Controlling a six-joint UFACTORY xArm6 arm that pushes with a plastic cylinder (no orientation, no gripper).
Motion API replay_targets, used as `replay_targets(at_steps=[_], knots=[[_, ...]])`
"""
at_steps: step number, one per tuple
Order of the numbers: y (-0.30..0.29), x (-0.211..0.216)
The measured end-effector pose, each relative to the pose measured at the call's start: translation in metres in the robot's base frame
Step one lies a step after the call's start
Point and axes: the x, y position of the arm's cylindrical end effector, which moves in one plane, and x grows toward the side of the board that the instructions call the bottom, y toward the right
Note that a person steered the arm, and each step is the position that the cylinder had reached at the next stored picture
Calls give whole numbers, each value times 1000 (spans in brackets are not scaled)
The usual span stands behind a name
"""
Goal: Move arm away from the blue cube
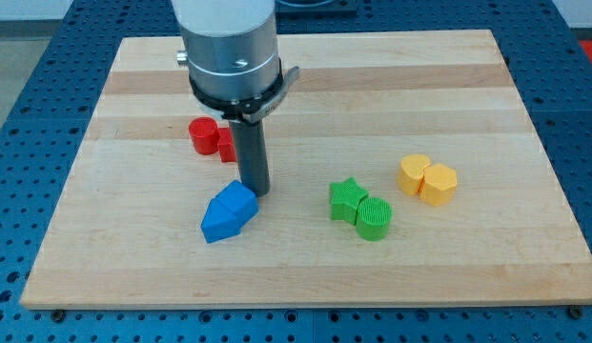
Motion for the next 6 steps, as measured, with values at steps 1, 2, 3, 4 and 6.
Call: replay_targets(at_steps=[1,2,3,4,6], knots=[[-4,11],[-5,11],[-5,4],[-4,-12],[14,-17]])
